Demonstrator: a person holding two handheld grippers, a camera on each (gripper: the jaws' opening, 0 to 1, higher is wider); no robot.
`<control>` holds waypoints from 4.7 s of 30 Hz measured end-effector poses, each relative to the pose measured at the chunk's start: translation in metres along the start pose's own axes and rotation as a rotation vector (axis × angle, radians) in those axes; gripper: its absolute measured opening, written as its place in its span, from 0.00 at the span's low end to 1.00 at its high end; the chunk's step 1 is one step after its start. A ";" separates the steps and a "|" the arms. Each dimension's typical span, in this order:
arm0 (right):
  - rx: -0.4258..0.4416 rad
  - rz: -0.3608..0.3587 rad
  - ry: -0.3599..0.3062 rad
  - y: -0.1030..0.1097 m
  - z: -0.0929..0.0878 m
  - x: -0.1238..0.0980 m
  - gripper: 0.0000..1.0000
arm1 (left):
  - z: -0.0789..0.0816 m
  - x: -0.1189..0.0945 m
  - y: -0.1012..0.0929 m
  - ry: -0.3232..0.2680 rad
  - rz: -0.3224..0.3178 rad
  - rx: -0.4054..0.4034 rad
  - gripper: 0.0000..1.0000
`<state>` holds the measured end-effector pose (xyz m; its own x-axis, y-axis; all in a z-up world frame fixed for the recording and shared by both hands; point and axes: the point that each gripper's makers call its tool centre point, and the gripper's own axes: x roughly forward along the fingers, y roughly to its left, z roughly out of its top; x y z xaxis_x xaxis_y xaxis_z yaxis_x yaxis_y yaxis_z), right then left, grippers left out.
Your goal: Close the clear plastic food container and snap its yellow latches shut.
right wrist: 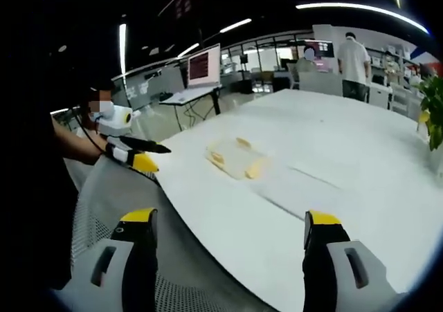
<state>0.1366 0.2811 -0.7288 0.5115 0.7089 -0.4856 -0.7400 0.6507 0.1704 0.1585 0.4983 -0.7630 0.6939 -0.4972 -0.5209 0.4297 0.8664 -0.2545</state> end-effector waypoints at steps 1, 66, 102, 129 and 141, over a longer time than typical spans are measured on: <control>-0.008 0.009 0.004 0.003 0.000 0.001 0.87 | 0.001 0.000 -0.001 0.003 -0.001 0.007 0.85; -0.023 0.079 -0.047 0.002 0.058 0.084 0.81 | 0.035 0.024 0.047 0.069 -0.116 -0.005 0.82; -0.101 0.159 0.024 -0.008 0.062 0.129 0.80 | 0.037 0.050 0.075 0.195 -0.182 0.104 0.78; -0.196 0.180 0.146 -0.024 0.060 0.165 0.76 | 0.033 0.076 0.097 0.353 -0.256 0.292 0.76; -0.218 0.195 0.229 -0.026 0.049 0.178 0.76 | 0.035 0.089 0.111 0.418 -0.287 0.380 0.75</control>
<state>0.2685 0.4034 -0.7776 0.2590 0.7184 -0.6456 -0.9022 0.4186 0.1039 0.2881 0.5480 -0.8094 0.2691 -0.5805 -0.7685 0.7938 0.5855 -0.1643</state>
